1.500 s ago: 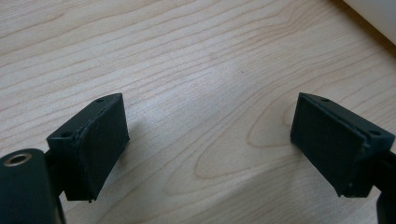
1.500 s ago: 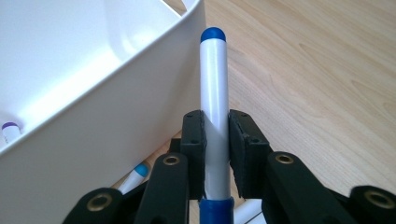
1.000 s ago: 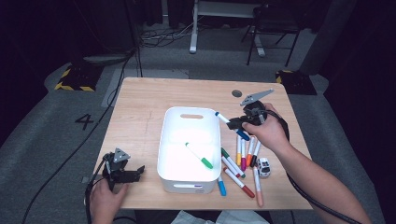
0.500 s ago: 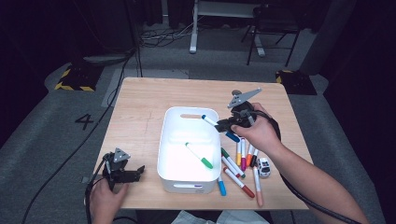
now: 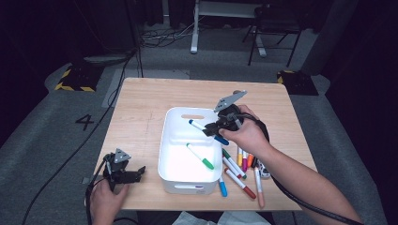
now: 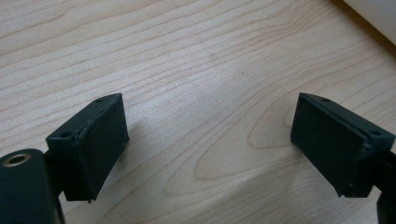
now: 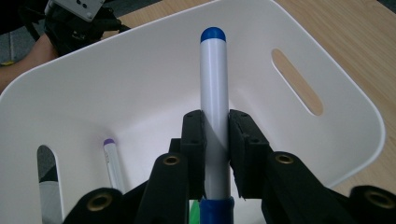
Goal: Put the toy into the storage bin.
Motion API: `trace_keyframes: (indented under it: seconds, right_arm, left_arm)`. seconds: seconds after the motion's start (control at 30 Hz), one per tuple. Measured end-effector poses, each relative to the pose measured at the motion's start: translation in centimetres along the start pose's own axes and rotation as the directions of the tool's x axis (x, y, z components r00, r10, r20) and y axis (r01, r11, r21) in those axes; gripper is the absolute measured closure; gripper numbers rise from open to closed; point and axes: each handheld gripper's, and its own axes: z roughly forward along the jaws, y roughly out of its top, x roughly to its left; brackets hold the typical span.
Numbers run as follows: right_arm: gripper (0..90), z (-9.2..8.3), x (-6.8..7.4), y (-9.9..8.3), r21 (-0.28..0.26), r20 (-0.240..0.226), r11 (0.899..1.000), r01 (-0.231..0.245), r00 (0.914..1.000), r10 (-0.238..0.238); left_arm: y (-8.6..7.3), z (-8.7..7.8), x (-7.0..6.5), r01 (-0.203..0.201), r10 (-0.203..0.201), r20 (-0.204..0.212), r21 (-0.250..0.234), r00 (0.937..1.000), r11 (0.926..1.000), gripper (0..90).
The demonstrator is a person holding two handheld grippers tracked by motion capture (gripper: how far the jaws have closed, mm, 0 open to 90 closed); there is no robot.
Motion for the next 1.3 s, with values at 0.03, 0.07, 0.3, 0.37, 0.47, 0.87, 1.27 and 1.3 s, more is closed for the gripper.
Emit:
trace_keyframes:
  seconds: [0.03, 0.07, 0.3, 0.37, 0.47, 0.87, 1.27, 1.3]
  right_arm:
    - [76.9, 0.2, 0.2, 0.1, 0.004, -0.004, 1.0, 0.001, 1.0, -0.001]
    - [76.9, 0.3, 0.3, 0.2, 0.005, -0.007, 1.0, 0.007, 1.0, -0.007]
    - [76.9, 1.7, 0.9, 0.7, 0.022, -0.014, 0.999, 0.046, 0.9989, -0.045]
    - [76.9, 1.9, 0.9, 0.7, 0.025, -0.018, 0.999, 0.043, 0.999, -0.042]
    - [76.9, 2.3, 1.0, 0.7, 0.03, -0.021, 0.998, 0.048, 0.9986, -0.048]
    - [76.9, 3.7, 1.6, -0.1, 0.077, -0.028, 0.995, 0.065, 0.9976, -0.063]
    - [76.9, 5.5, 2.0, -0.9, 0.146, -0.043, 0.986, 0.08, 0.9963, -0.074]
    - [76.9, 5.7, 2.0, -1.0, 0.148, -0.043, 0.985, 0.088, 0.9956, -0.083]
  left_arm:
    - [0.0, 0.0, 0.0, 0.0, 0.0, 0.0, 0.0, 1.0, 1.0, 11.4]
    - [0.0, 0.0, 0.0, 0.0, 0.0, 0.0, 0.0, 1.0, 1.0, 11.4]
    - [0.0, 0.0, 0.0, 0.0, 0.0, 0.0, 0.0, 1.0, 1.0, 11.3]
    - [0.0, 0.0, 0.0, 0.001, -0.001, 0.002, -0.002, 1.0, 1.0, 11.3]
    - [0.0, 0.0, 0.0, 0.0, 0.0, 0.002, -0.002, 1.0, 1.0, 11.2]
    - [0.0, 0.0, 0.0, 0.001, -0.001, 0.002, -0.002, 1.0, 1.0, 11.2]
    - [0.0, 0.0, 0.0, 0.001, -0.001, 0.002, -0.002, 1.0, 1.0, 11.2]
    - [0.0, 0.0, 0.0, 0.0, 0.0, 0.002, -0.002, 1.0, 1.0, 11.2]
